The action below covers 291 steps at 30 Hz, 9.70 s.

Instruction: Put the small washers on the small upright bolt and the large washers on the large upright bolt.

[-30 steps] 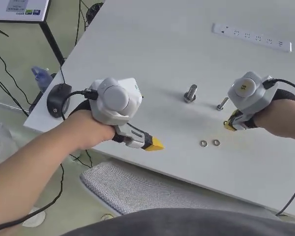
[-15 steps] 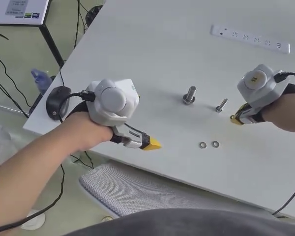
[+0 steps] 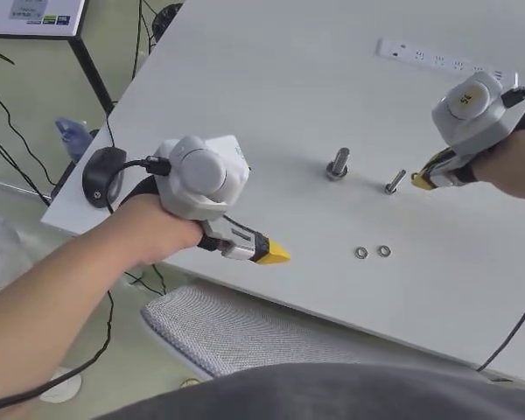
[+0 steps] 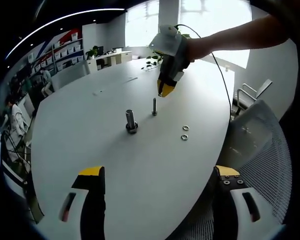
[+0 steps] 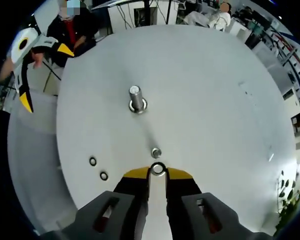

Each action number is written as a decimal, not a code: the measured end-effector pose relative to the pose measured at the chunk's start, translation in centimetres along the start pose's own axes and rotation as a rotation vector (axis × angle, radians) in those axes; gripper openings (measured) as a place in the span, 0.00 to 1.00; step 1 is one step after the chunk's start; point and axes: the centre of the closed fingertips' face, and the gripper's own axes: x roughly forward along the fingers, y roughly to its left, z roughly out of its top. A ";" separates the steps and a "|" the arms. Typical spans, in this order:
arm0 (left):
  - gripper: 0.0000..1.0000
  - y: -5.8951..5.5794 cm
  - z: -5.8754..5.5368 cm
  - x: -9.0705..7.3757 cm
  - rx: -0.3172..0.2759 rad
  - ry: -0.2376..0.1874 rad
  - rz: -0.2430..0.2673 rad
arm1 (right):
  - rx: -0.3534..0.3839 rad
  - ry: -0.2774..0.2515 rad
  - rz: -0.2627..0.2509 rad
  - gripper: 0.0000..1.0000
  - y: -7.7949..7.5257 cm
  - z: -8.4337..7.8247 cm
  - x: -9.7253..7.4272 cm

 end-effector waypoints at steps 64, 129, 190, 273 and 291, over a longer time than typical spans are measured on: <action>0.83 -0.1 -0.5 0.3 -0.019 0.021 -0.023 | -0.067 0.035 0.016 0.12 1.0 1.0 2.8; 0.78 0.0 -1.3 -0.2 -0.050 0.023 -0.024 | -0.127 0.112 0.044 0.20 0.9 -0.1 6.3; 0.99 0.8 0.4 -0.9 -0.070 -0.055 0.035 | -0.188 0.060 0.064 0.35 3.0 2.4 -1.4; 0.88 0.4 0.3 -0.9 -0.099 -0.056 0.037 | -0.140 0.068 0.086 0.31 11.5 -4.8 4.0; 0.87 -0.2 0.7 -1.0 -0.109 -0.083 0.015 | -0.144 0.094 0.072 0.17 11.8 -5.0 3.9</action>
